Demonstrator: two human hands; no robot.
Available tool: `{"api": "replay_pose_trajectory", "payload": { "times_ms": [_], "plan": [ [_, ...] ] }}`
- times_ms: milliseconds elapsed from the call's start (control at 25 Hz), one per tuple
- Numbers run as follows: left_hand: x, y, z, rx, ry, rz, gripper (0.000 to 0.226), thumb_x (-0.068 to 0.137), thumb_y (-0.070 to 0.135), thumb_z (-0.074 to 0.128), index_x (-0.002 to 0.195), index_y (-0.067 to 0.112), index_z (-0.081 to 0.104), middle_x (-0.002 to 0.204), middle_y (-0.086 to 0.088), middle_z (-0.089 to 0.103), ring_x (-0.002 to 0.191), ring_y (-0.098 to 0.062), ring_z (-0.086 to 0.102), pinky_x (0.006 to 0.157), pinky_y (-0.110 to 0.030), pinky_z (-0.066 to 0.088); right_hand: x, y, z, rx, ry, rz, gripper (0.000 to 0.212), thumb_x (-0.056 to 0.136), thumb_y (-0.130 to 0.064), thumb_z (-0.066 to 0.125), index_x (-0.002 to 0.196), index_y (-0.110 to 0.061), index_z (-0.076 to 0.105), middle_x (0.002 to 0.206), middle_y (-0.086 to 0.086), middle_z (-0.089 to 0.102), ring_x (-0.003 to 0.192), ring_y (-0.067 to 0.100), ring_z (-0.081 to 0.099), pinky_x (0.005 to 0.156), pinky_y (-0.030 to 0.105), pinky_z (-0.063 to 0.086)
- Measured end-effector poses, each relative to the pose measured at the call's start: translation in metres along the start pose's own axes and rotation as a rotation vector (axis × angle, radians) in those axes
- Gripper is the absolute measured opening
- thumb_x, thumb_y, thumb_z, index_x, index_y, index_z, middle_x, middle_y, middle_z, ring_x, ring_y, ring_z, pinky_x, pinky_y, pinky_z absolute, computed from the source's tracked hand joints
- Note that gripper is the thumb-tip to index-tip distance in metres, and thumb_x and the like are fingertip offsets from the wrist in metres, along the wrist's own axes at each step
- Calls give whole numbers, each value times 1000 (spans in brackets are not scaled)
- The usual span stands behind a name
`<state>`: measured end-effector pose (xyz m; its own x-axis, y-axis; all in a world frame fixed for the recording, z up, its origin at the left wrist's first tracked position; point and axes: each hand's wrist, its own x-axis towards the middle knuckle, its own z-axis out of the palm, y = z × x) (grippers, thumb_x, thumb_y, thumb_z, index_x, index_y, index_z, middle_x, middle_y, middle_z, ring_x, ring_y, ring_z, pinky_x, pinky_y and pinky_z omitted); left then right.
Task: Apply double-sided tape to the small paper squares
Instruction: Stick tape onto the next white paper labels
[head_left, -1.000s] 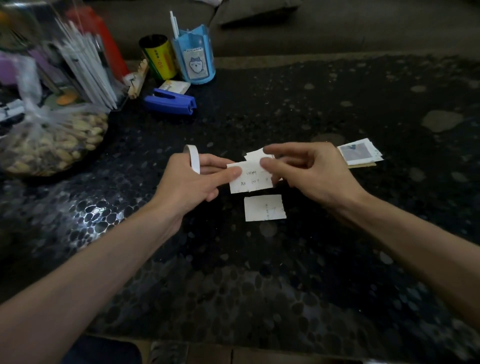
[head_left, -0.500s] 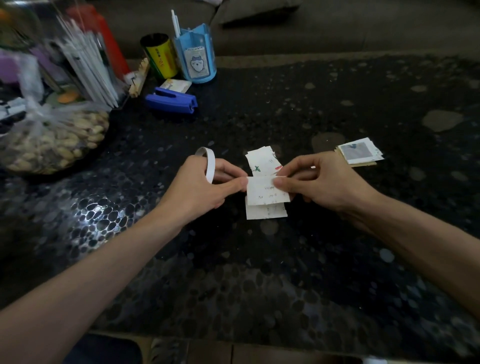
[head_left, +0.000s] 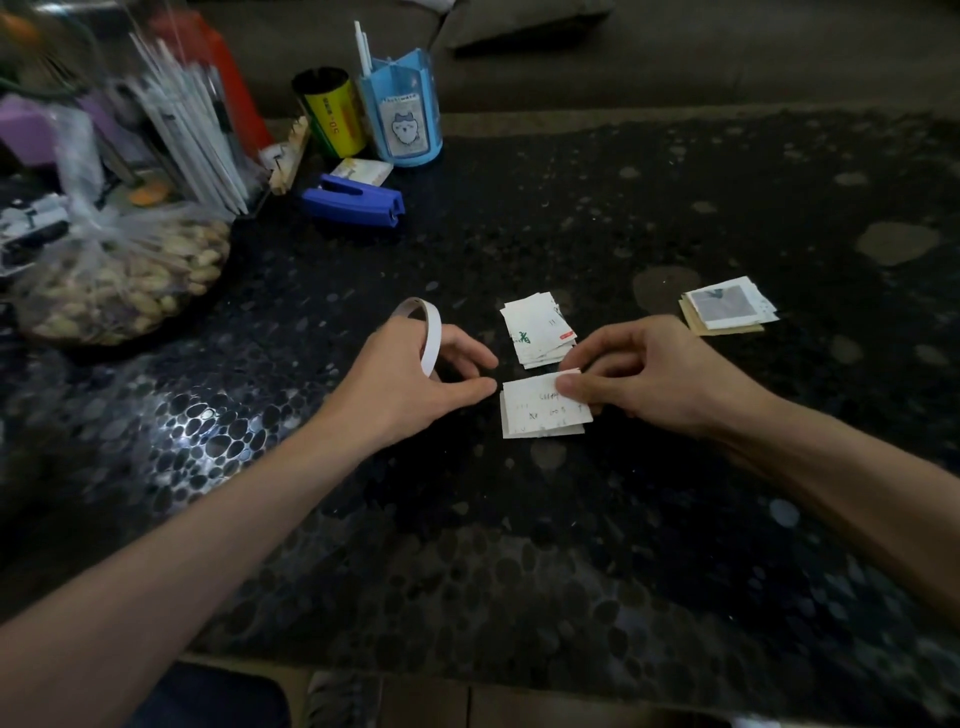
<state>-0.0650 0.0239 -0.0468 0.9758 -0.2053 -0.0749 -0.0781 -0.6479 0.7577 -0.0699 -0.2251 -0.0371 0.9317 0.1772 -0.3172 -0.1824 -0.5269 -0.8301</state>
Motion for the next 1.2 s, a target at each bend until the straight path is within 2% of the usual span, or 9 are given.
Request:
{"api": "replay_pose_trajectory", "payload": {
  "times_ms": [280, 440, 600, 760, 920, 1200],
  "plan": [
    [2, -1, 3, 23, -36, 10, 18, 82, 31, 87, 97, 35, 78, 84, 13, 73, 54, 0, 61, 55, -12, 46, 1, 0, 3, -53, 5, -22, 13, 89, -27, 83, 98, -20, 77, 76, -7, 79, 65, -6, 68, 61, 1, 45],
    [2, 0, 4, 49, -55, 12, 19, 82, 32, 86, 99, 35, 78, 84, 14, 73, 57, 0, 63, 57, -10, 46, 1, -1, 5, -98, 6, -13, 12, 89, -30, 82, 98, -25, 76, 78, -12, 79, 76, -4, 73, 64, 0, 46],
    [2, 1, 4, 57, -70, 2, 20, 82, 33, 86, 100, 35, 78, 86, 15, 73, 61, -1, 66, 58, -10, 47, 0, -3, 7, -125, 13, -15, 12, 89, -32, 82, 98, -27, 76, 77, -14, 79, 76, -7, 71, 74, 14, 49],
    [2, 2, 6, 66, -79, 17, 19, 83, 32, 85, 101, 34, 78, 87, 15, 73, 63, 2, 66, 58, -9, 47, 1, -3, 9, -143, 33, -3, 11, 89, -33, 83, 97, -28, 76, 77, -15, 78, 78, -5, 72, 85, 21, 53],
    [2, 1, 9, 64, -82, 26, 20, 83, 35, 85, 101, 34, 78, 86, 14, 73, 61, 3, 63, 59, -11, 44, 1, -3, 9, -159, 49, -4, 13, 88, -34, 83, 98, -29, 77, 77, -15, 79, 82, -3, 73, 93, 24, 54],
    [3, -1, 12, 70, -84, 26, 23, 77, 42, 87, 97, 36, 78, 86, 11, 70, 58, 1, 62, 57, -11, 46, 1, -3, 10, -171, 46, -6, 12, 88, -34, 83, 98, -30, 76, 76, -16, 78, 81, -5, 72, 93, 24, 54]
  ]
}}
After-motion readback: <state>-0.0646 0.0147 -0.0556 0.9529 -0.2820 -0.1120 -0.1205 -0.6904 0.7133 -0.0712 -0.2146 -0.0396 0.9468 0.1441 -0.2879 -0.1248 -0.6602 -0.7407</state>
